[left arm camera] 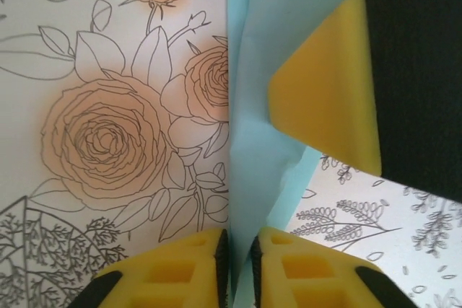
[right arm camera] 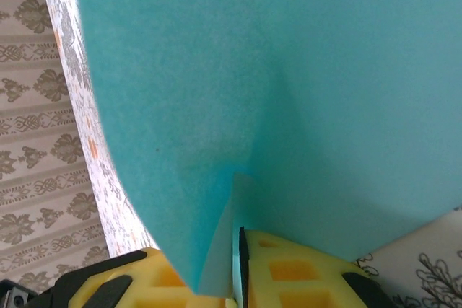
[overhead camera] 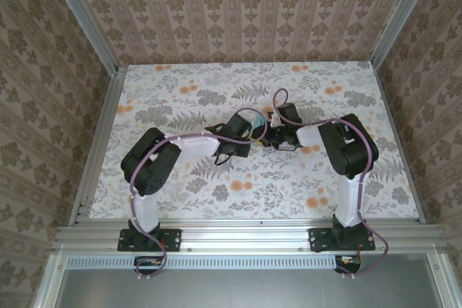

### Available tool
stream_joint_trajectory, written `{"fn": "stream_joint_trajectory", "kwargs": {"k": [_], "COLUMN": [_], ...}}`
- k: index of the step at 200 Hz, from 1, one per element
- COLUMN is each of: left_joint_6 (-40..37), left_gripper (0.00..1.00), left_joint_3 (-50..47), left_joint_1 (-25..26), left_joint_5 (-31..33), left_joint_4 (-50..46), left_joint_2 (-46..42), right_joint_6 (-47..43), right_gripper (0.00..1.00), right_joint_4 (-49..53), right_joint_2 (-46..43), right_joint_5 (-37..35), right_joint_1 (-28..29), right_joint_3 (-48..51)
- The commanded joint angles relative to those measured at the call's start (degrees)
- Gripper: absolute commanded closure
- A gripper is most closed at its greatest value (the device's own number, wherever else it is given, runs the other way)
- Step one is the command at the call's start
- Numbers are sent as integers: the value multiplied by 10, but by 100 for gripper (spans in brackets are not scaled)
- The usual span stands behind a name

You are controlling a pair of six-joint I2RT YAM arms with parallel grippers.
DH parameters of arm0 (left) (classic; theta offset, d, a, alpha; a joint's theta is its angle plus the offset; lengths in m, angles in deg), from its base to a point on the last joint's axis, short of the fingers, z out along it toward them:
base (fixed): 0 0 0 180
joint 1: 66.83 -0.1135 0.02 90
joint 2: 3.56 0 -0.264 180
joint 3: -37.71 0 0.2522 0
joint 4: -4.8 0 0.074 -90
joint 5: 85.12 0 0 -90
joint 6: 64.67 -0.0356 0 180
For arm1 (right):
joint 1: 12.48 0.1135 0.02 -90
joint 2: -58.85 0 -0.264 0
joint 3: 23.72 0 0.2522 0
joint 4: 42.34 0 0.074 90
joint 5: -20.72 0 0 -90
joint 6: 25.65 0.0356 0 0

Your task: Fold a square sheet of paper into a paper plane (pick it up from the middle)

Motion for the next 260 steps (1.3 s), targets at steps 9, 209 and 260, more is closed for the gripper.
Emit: {"fn": "stream_joint_trajectory", "kwargs": {"k": [9,209,260], "left_joint_6": [-44,-168,-150], "left_gripper": [91,82,57], "left_joint_3": [7,-5,-47], "left_joint_1": [22,59,28], "left_joint_5": [81,182,39], "left_joint_4": [-32,-34,-21], "left_joint_2": [47,38,-71], "right_joint_6": [41,-71,-101], "right_gripper": [82,91,91], "right_joint_4": [-12,81,130], "right_joint_2": [7,50,63], "right_joint_5": [-33,-47,-52], "right_joint_1": [-6,-13,-18], "right_joint_3": [-12,-96,-106]}}
